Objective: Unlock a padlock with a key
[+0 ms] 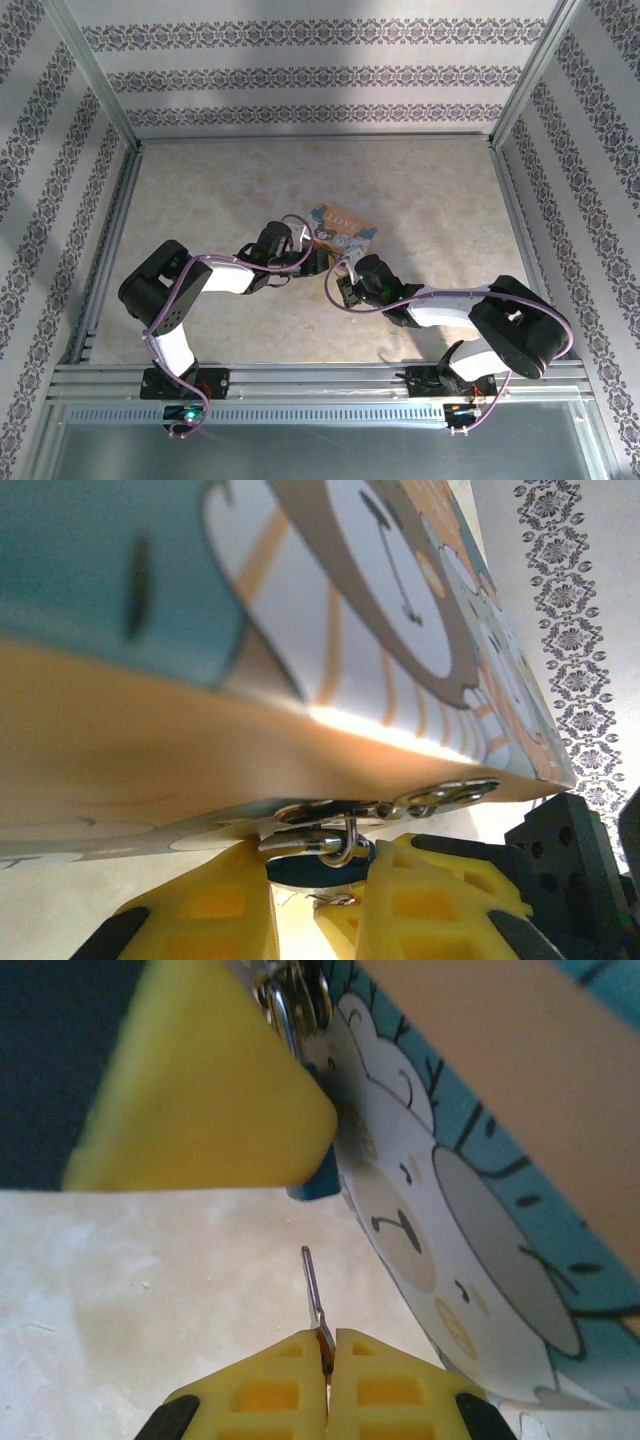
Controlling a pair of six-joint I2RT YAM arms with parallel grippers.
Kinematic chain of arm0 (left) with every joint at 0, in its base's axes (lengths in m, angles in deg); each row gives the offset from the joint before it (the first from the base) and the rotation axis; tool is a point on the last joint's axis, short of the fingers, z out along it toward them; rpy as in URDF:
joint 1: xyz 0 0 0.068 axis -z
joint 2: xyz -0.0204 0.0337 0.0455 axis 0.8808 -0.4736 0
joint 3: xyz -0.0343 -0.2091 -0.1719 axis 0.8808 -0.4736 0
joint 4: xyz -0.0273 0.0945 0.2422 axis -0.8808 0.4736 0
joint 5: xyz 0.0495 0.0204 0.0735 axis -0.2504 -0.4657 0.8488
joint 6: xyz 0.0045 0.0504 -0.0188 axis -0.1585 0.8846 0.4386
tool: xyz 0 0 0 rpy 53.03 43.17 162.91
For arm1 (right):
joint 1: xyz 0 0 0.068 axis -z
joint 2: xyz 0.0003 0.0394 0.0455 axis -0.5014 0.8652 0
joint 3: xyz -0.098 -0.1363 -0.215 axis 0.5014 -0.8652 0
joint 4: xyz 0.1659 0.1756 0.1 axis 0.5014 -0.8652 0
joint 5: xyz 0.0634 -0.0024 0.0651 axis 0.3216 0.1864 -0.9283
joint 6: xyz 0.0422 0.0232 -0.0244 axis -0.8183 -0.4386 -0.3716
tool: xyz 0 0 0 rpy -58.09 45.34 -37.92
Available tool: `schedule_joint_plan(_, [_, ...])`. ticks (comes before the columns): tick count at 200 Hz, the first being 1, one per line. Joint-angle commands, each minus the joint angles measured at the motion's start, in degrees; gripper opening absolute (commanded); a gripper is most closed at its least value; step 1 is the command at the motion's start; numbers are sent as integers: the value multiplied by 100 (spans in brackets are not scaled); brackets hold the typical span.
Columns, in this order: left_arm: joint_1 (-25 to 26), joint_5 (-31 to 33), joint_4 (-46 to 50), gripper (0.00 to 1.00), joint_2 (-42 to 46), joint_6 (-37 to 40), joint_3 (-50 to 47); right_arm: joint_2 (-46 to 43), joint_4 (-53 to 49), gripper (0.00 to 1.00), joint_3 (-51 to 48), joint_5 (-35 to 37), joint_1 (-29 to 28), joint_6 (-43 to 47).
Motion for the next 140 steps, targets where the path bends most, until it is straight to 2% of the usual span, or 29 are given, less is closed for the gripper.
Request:
schedule_joint_plan(1, [96, -107, -82, 17, 197, -30, 164, -129, 189, 0, 66, 168, -54, -4])
schedule_joint_plan(140, [96, -109, -88, 17, 197, -46, 153, 42, 524, 0, 121, 240, -9, -86])
